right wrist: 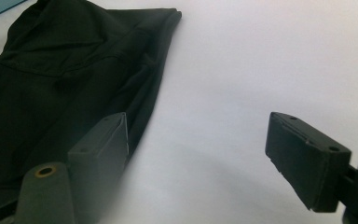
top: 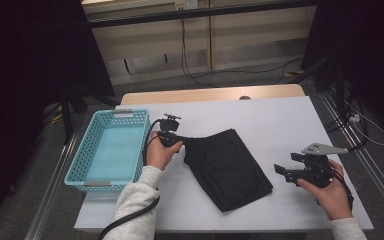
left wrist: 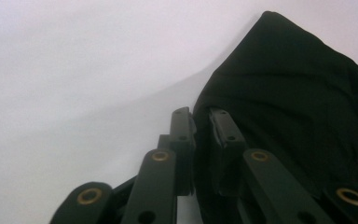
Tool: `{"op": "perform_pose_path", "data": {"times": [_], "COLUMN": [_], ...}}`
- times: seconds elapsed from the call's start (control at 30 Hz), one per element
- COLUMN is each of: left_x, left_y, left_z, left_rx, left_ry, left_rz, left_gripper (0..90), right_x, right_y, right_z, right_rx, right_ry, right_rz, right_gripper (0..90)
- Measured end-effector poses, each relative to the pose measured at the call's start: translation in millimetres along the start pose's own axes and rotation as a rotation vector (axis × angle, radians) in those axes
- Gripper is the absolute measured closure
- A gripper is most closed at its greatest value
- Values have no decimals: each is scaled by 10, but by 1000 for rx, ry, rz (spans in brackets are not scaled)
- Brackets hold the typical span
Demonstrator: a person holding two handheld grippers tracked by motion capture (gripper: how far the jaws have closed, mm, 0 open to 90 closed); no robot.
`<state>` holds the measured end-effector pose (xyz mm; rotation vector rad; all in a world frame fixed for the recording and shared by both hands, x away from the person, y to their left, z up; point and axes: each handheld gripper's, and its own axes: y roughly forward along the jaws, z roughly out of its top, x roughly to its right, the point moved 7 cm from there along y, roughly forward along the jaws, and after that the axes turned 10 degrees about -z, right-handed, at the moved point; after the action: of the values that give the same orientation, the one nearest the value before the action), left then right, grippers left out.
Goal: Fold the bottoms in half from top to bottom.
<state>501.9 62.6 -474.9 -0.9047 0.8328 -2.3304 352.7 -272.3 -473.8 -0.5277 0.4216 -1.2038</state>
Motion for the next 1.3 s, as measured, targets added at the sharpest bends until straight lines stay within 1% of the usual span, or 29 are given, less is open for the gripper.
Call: {"op": "perform_pose_path", "data": {"times": [0.03, 0.1, 0.2, 0.3, 0.33, 0.43, 0.5, 0.53, 0.57, 0.63, 0.67, 0.7, 0.77, 0.8, 0.83, 0.87, 0.9, 1.0, 1.07, 1.1, 1.17, 1.3], "left_x": [-15, -27, -24, -25, -26, -22, -14, -12, 0, 21, 34, 56, 75, 84, 89, 89, 91, 82, 78, 75, 68, 58], "left_y": [2, -27, -66, -59, -50, 14, 70, 87, 107, 123, 126, 135, 136, 135, 134, 133, 140, 140, 119, 96, 52, 12], "left_z": [-28, -70, -113, -189, -203, -245, -272, -276, -270, -268, -270, -275, -286, -291, -297, -302, -309, -308, -285, -265, -238, -230], "left_rx": [-1, 8, 32, 21, 28, 31, 18, 15, 22, 24, 25, 29, 22, 14, 6, 2, -3, -12, -3, 5, 16, 15], "left_ry": [-11, -23, -38, -40, -50, -52, -44, -48, -43, -41, -46, -57, -68, -81, -89, -94, -100, -105, -109, -120, -126, -123], "left_rz": [8, 17, 35, 53, 53, 60, 62, 63, 66, 70, 62, 42, 38, 24, 16, 17, 7, -6, -8, -16, -18, -23], "left_gripper": [743, 626, 413, 329, 291, 265, 265, 265, 265, 287, 317, 373, 455, 514, 563, 615, 682, 784, 806, 809, 810, 811], "right_x": [-1, -4, -12, -28, -40, -74, -91, -99, -102, -107, -108, -110, -116, -121, -127, -136, -143, -173, -201, -213, -263, -382], "right_y": [0, 4, 8, 18, 22, 33, 42, 47, 49, 53, 54, 55, 57, 57, 55, 55, 56, 72, 92, 102, 123, 155], "right_z": [0, -2, -3, -3, -2, -3, -5, -6, -7, -10, -10, -12, -14, -15, -16, -16, -17, -25, -34, -37, -30, -3], "right_rx": [-1, -2, -3, -6, -6, -9, -11, -12, -12, -14, -14, -16, -15, -16, -17, -16, -16, -19, -24, -25, -23, -17], "right_ry": [1, 0, -8, -11, -13, -20, -22, -25, -25, -28, -28, -28, -32, -31, -31, -32, -33, -39, -43, -48, -54, -59], "right_rz": [0, 1, 4, 4, 4, 10, 10, 13, 13, 14, 13, 14, 14, 15, 15, 15, 15, 14, 11, 12, 13, 26], "right_gripper": [208, 209, 209, 207, 206, 206, 206, 206, 206, 206, 206, 206, 206, 206, 206, 206, 206, 201, 196, 193, 192, 188]}}
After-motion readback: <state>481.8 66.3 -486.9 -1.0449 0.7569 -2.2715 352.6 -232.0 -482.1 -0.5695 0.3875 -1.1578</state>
